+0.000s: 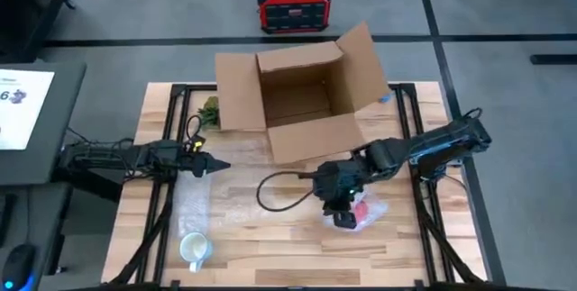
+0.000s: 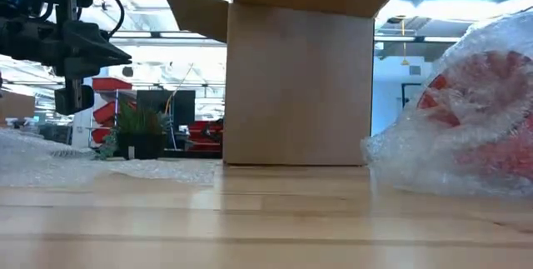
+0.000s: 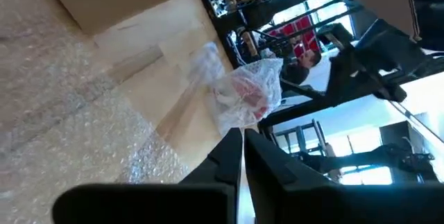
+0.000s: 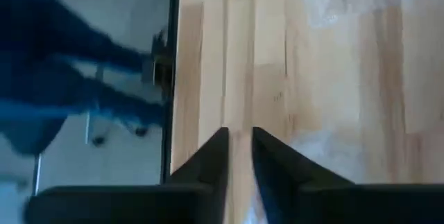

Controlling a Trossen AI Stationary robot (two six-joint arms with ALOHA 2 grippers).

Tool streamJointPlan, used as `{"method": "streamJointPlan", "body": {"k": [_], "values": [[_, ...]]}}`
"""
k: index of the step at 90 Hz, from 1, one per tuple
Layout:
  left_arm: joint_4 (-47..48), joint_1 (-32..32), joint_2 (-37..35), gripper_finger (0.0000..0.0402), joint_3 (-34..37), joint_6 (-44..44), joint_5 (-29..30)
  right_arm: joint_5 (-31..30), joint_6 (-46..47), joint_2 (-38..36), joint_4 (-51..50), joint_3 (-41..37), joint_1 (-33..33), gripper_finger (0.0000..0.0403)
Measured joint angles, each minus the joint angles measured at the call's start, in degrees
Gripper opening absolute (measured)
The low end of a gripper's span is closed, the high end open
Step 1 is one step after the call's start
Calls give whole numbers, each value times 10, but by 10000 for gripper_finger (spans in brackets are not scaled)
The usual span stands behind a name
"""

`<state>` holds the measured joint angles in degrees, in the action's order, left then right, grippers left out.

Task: Wrap mug
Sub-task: Wrap the red mug with bubble wrap

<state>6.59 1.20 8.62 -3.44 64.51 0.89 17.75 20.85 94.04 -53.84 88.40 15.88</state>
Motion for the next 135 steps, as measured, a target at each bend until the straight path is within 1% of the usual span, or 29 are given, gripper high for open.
{"method": "streamJointPlan", "body": {"k": [8,17,23,27,32,45,52,65,79,86,93,104,112,115,118,125,135], "values": [[0,0,0,0,0,0,0,29,-29,28,-22,0,-10,154],[0,0,0,0,0,0,0,31,-31,58,-54,2,-18,210],[0,0,0,0,0,1,0,25,-25,82,-70,2,-23,236],[0,0,0,0,0,1,0,7,-13,98,-89,2,-26,244],[0,0,0,0,0,1,0,-13,-9,116,-113,3,-28,248],[0,0,0,0,0,7,0,-50,-13,149,-135,13,-29,244],[0,0,0,0,0,7,0,-56,-14,164,-141,14,-28,239],[0,0,0,0,0,10,0,-56,-15,193,-194,14,-28,234],[0,0,0,0,0,9,0,-57,-42,218,-215,14,-21,231],[0,0,0,0,0,9,0,-57,-42,230,-217,14,-20,219],[0,0,0,0,0,7,0,-57,-42,236,-226,13,-16,189],[0,0,0,0,0,7,0,-59,-39,234,-220,5,-15,109],[0,0,0,0,0,5,0,-62,-41,234,-239,1,-15,39],[0,0,0,0,0,2,0,-60,-42,234,-247,1,-15,23],[0,0,0,0,0,0,0,-53,-41,234,-248,5,-15,17],[0,0,0,0,0,0,0,-43,-42,227,-235,23,-15,16],[0,0,0,0,0,1,0,-40,-30,207,-202,66,-15,10]]}}
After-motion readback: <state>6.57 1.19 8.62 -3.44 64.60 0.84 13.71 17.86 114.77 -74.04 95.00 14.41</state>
